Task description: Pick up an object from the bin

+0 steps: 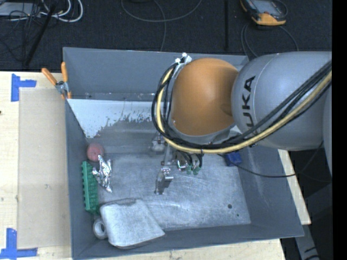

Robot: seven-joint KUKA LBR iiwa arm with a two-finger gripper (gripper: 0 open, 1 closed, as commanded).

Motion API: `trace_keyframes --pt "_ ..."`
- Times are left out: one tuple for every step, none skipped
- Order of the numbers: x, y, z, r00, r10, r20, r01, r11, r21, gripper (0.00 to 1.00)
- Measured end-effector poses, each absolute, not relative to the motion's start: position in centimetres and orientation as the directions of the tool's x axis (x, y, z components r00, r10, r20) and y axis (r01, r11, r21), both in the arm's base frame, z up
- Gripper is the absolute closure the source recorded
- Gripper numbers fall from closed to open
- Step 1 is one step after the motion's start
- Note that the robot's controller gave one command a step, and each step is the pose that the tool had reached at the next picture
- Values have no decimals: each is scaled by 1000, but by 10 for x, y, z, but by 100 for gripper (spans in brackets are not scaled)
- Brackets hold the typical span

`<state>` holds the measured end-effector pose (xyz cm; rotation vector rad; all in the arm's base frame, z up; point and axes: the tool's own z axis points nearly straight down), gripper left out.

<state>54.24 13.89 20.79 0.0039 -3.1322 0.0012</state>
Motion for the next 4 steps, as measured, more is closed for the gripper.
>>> trace_keyframes --pt "594 193 74 -990 -137 5 -137 991 0 0" --pt "567 243 75 -965 -263 1 -263 965 1 0" --pt "568 242 77 -967 -256 -1 -256 967 3 100" --pt "561 218 243 -935 -354 -9 -354 935 0 100"
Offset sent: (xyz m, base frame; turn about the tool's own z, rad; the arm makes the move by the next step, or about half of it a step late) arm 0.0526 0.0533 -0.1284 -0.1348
